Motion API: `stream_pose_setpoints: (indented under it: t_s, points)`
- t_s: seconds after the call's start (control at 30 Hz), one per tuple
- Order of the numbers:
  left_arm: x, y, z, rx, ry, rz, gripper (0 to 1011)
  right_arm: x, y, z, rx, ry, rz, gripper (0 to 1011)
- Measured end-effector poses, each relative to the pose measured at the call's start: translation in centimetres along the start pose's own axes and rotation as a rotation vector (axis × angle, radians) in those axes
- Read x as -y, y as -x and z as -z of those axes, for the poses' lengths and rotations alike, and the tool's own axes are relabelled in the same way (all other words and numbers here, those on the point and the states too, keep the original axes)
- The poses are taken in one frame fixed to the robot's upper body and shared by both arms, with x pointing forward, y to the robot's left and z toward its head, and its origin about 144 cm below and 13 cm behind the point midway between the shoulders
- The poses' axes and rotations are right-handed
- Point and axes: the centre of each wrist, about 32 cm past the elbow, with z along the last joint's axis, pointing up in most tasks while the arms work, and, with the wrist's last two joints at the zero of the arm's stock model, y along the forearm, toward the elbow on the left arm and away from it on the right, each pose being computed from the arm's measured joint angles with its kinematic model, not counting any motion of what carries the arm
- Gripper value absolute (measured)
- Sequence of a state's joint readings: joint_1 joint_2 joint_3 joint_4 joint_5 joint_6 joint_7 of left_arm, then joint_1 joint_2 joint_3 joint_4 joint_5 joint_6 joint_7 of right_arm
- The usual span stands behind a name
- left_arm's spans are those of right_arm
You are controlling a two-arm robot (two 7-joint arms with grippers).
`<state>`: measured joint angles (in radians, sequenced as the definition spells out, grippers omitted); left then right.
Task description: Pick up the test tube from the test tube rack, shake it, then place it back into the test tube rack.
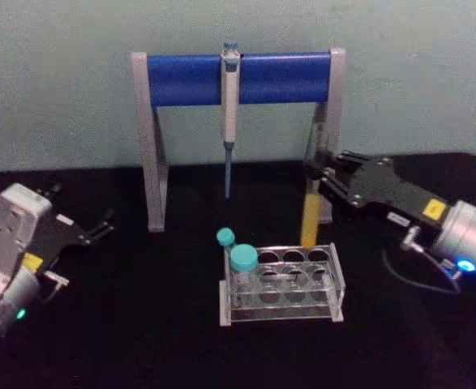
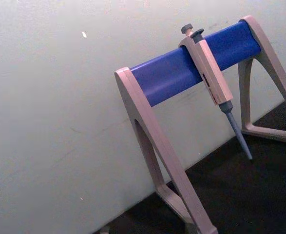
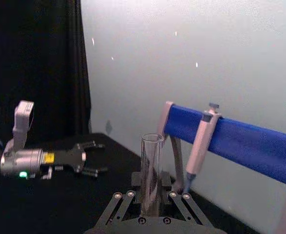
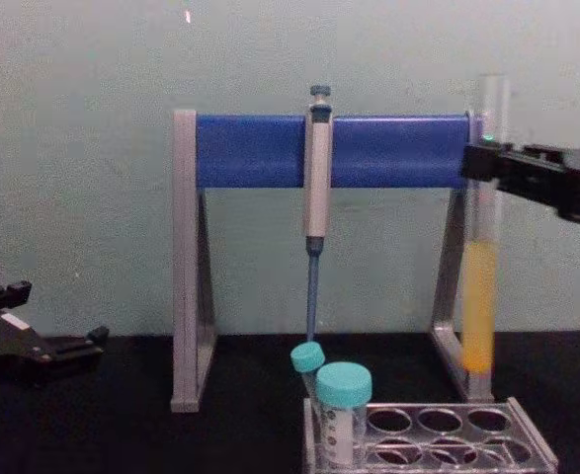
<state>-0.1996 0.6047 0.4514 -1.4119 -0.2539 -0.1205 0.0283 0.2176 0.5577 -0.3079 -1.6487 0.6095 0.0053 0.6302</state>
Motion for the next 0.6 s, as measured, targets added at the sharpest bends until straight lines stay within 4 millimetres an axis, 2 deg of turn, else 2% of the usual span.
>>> stream_pose_setpoints:
  t_s: [0.1, 0.27, 0.43, 0.6]
  points:
    - [0.0, 0.0, 0.0, 0.000, 0.000, 0.000, 1001, 1.2, 0.2, -0.8, 0.040, 0.035, 0.026, 230]
    - [0.0, 0.0, 0.0, 0.000, 0.000, 0.000, 1001, 2.0, 0.4, -1.5, 0.148, 0.085, 0.099, 230]
    - [0.0, 0.0, 0.0, 0.000, 0.000, 0.000, 1001, 1.1, 0.5, -1.1, 0.246, 0.073, 0.158, 230]
    - [0.0, 0.0, 0.0, 0.000, 0.000, 0.000, 1001, -0.1, 0.2, -0.2, 0.242, 0.010, 0.162, 230]
